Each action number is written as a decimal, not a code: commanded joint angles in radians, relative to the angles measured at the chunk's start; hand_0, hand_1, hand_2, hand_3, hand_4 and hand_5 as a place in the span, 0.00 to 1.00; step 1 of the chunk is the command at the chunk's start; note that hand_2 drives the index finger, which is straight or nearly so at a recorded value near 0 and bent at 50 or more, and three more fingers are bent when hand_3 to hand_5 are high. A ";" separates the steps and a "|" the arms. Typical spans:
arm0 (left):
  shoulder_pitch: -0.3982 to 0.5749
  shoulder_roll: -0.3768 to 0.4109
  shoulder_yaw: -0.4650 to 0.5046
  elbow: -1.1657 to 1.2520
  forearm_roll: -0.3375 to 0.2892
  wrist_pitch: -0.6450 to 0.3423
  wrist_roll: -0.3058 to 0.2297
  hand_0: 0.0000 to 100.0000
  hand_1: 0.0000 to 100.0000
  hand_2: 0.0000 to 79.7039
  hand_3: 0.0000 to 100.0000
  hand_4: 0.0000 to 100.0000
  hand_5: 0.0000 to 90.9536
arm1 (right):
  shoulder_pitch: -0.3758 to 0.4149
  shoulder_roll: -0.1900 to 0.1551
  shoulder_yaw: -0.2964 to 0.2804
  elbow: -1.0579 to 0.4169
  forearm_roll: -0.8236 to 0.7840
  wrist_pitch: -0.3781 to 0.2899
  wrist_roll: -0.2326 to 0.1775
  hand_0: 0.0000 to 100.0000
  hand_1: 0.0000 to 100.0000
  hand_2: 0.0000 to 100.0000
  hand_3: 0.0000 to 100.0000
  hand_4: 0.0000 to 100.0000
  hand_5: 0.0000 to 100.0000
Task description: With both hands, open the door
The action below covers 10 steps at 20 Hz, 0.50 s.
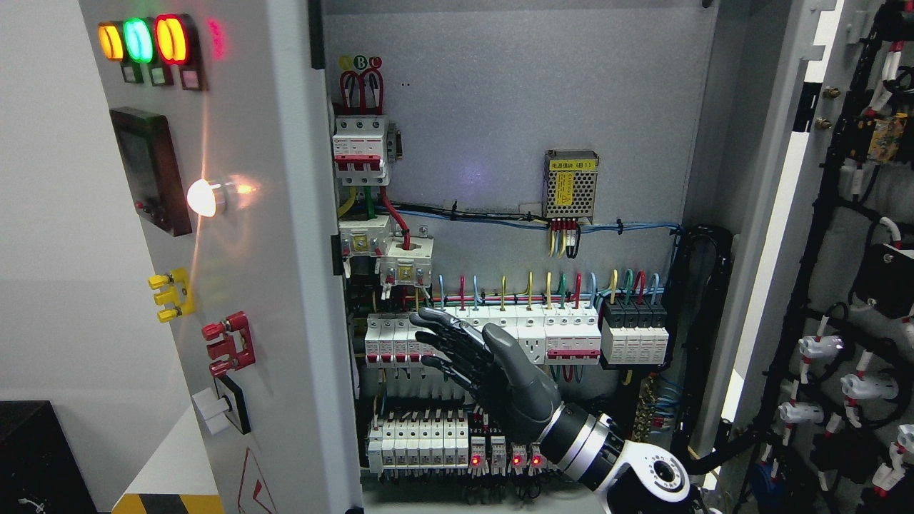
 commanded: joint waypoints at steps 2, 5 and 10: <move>0.001 0.000 -0.001 0.000 0.000 0.001 0.000 0.00 0.00 0.00 0.00 0.00 0.00 | 0.078 -0.046 0.081 -0.129 0.000 -0.003 0.022 0.19 0.00 0.00 0.00 0.00 0.00; 0.000 0.000 -0.001 0.000 0.000 0.001 0.000 0.00 0.00 0.00 0.00 0.00 0.00 | 0.106 -0.055 0.128 -0.143 0.000 -0.006 0.028 0.19 0.00 0.00 0.00 0.00 0.00; 0.000 0.000 -0.001 0.000 0.000 0.001 0.000 0.00 0.00 0.00 0.00 0.00 0.00 | 0.168 -0.084 0.166 -0.177 0.000 -0.009 0.028 0.19 0.00 0.00 0.00 0.00 0.00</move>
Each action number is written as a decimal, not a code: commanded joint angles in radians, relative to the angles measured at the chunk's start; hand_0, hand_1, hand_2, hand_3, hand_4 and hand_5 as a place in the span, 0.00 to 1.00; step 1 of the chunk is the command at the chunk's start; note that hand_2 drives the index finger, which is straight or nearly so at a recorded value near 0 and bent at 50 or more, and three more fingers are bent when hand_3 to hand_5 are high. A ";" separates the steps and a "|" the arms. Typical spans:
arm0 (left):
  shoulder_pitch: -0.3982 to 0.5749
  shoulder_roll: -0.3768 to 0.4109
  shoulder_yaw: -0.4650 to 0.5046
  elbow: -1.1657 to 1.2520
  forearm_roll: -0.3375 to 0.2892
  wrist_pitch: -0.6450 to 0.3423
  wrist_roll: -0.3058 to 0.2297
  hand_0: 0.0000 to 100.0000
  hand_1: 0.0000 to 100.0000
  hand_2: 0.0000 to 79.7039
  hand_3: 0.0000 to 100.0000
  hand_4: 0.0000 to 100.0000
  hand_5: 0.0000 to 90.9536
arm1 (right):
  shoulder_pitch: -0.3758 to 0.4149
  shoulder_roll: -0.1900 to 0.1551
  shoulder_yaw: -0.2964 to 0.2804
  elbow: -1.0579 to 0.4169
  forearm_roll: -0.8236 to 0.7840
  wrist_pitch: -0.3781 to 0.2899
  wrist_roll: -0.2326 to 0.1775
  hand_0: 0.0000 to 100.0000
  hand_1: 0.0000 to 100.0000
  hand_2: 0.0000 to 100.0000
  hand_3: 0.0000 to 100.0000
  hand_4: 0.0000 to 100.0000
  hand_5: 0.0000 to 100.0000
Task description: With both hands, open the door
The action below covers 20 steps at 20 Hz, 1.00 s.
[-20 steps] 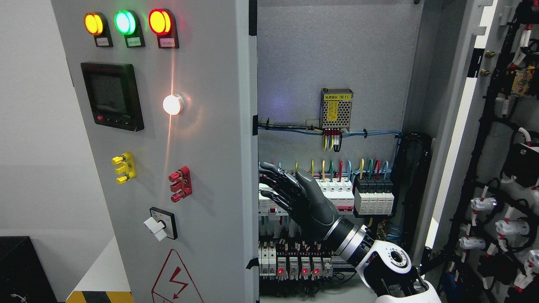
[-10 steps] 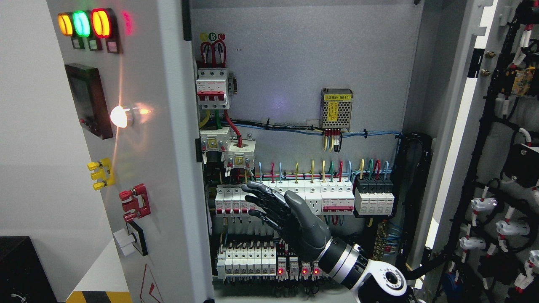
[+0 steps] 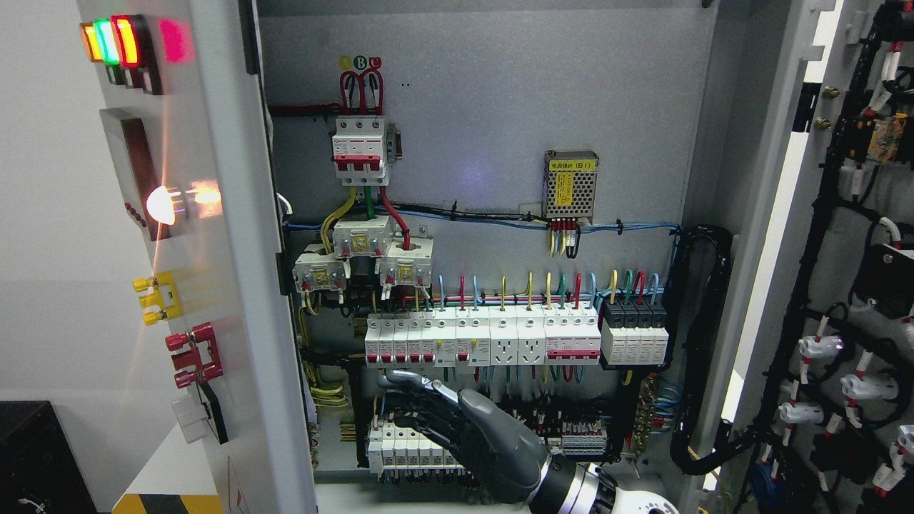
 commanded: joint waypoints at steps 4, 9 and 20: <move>0.000 0.000 0.001 0.000 0.000 0.000 0.000 0.00 0.00 0.00 0.00 0.00 0.00 | 0.082 -0.050 0.130 -0.109 0.000 -0.001 0.003 0.19 0.00 0.00 0.00 0.00 0.00; 0.000 0.000 -0.001 0.000 0.000 0.000 0.000 0.00 0.00 0.00 0.00 0.00 0.00 | 0.111 -0.050 0.166 -0.121 0.000 -0.001 0.002 0.19 0.00 0.00 0.00 0.00 0.00; -0.025 -0.006 0.002 0.000 0.000 0.000 0.000 0.00 0.00 0.00 0.00 0.00 0.00 | 0.105 -0.029 0.269 -0.101 0.000 0.012 -0.001 0.19 0.00 0.00 0.00 0.00 0.00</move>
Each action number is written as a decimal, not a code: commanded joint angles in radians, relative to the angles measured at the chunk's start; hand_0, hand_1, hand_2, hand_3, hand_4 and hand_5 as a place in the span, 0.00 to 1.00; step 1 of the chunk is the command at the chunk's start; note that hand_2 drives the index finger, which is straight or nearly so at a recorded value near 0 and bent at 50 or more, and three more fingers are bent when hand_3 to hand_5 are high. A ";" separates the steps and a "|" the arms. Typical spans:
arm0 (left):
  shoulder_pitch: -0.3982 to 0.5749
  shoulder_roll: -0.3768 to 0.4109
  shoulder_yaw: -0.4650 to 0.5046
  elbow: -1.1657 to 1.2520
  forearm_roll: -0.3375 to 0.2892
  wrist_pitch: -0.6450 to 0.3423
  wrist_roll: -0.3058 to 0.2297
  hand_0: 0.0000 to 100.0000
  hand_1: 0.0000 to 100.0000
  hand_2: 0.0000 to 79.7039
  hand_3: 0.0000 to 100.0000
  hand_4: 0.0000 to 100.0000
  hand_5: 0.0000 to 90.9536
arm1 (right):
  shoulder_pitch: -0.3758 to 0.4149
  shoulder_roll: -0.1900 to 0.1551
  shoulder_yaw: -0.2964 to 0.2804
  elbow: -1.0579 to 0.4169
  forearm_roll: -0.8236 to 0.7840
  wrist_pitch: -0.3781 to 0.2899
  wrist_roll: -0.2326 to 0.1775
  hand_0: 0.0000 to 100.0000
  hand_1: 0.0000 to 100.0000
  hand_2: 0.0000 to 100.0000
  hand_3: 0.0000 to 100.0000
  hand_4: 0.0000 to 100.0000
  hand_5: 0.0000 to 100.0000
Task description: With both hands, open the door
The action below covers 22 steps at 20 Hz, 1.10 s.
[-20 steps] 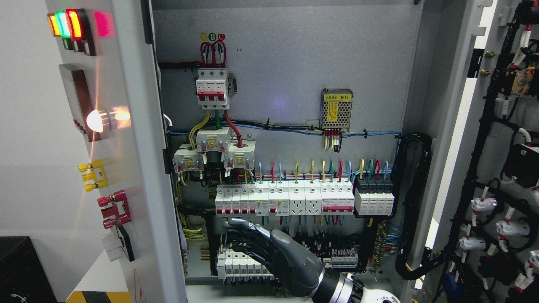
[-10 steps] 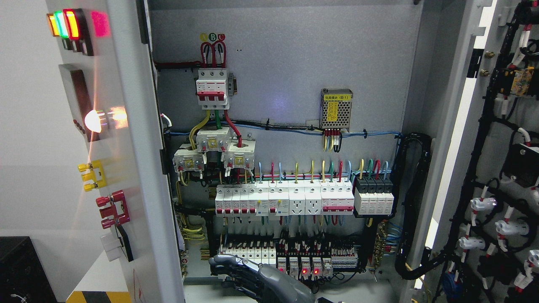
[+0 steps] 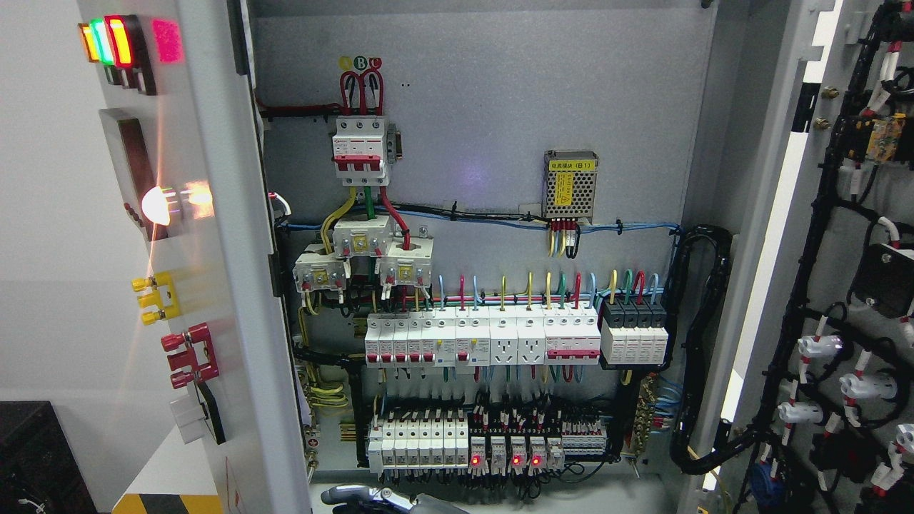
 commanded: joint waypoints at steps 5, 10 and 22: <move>-0.013 -0.004 0.001 0.000 0.000 0.000 0.000 0.00 0.00 0.00 0.00 0.00 0.00 | -0.007 0.040 0.106 0.002 0.000 0.004 -0.005 0.19 0.00 0.00 0.00 0.00 0.00; -0.007 -0.002 -0.001 -0.001 0.000 0.000 0.000 0.00 0.00 0.00 0.00 0.00 0.00 | -0.030 0.072 0.115 0.023 0.002 0.004 -0.007 0.19 0.00 0.00 0.00 0.00 0.00; 0.002 0.004 0.004 0.005 0.001 0.000 0.000 0.00 0.00 0.00 0.00 0.00 0.00 | -0.053 0.137 0.136 0.069 0.008 0.006 -0.008 0.19 0.00 0.00 0.00 0.00 0.00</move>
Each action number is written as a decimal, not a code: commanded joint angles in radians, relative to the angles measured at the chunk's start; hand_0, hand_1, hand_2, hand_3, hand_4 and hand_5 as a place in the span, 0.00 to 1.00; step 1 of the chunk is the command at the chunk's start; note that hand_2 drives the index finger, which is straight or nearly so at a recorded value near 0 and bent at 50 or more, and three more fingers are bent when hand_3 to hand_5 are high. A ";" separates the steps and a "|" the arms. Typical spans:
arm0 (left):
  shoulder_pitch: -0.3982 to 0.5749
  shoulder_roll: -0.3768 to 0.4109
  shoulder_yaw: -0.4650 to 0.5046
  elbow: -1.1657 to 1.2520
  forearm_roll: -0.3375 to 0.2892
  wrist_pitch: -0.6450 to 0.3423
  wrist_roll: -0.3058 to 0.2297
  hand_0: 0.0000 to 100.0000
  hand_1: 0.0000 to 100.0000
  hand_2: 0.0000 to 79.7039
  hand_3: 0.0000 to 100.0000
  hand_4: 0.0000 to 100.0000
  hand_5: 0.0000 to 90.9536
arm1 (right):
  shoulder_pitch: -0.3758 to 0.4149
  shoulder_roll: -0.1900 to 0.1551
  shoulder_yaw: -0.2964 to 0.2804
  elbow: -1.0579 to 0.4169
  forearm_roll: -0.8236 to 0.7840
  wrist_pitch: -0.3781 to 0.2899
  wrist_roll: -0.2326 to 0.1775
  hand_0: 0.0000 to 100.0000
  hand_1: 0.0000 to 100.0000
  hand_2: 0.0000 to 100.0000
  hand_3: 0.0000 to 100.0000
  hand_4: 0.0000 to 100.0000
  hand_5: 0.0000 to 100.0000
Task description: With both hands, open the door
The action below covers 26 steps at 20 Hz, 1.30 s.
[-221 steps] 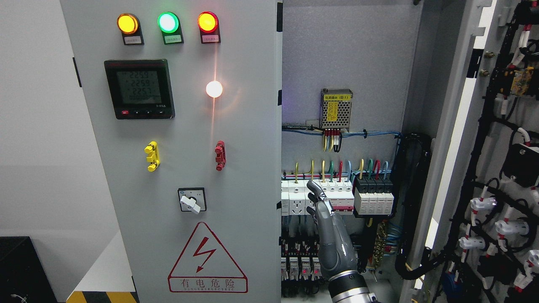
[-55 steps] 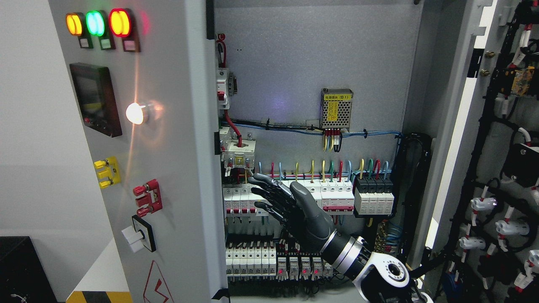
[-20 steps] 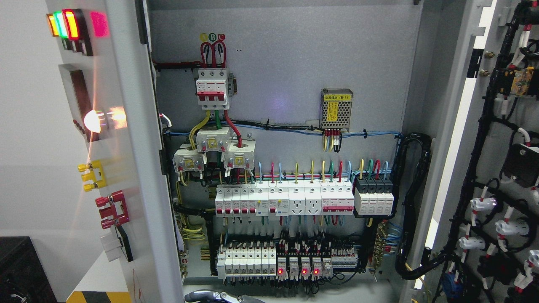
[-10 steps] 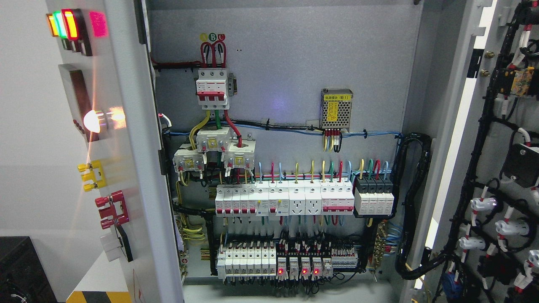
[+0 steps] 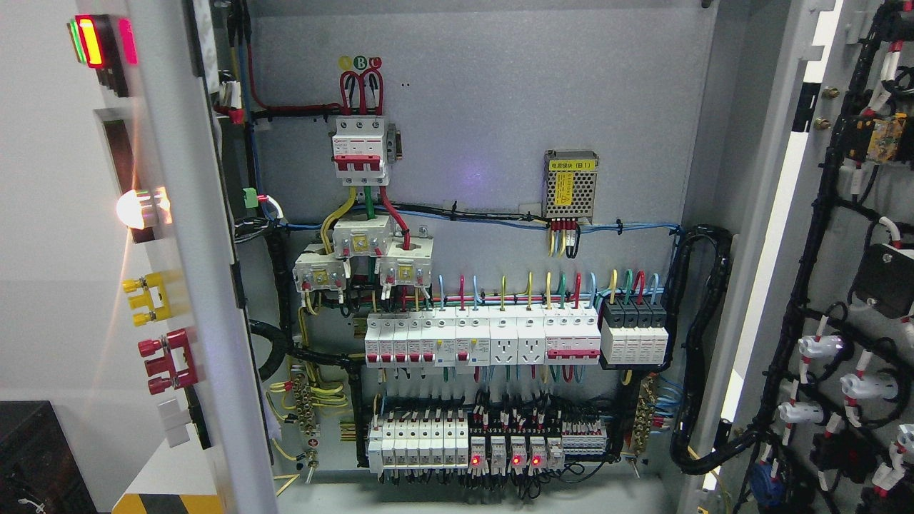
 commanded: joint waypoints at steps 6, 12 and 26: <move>0.011 0.004 0.004 0.001 0.003 0.001 0.000 0.00 0.00 0.00 0.00 0.00 0.00 | -0.021 0.073 0.083 0.040 0.009 0.000 -0.002 0.19 0.00 0.00 0.00 0.00 0.00; 0.011 0.001 0.001 0.003 0.000 0.001 0.000 0.00 0.00 0.00 0.00 0.00 0.00 | -0.063 0.098 0.122 0.080 0.011 0.000 -0.003 0.19 0.00 0.00 0.00 0.00 0.00; 0.010 0.001 -0.002 0.007 -0.003 0.001 0.000 0.00 0.00 0.00 0.00 0.00 0.00 | -0.115 0.138 0.193 0.184 0.013 0.000 -0.003 0.19 0.00 0.00 0.00 0.00 0.00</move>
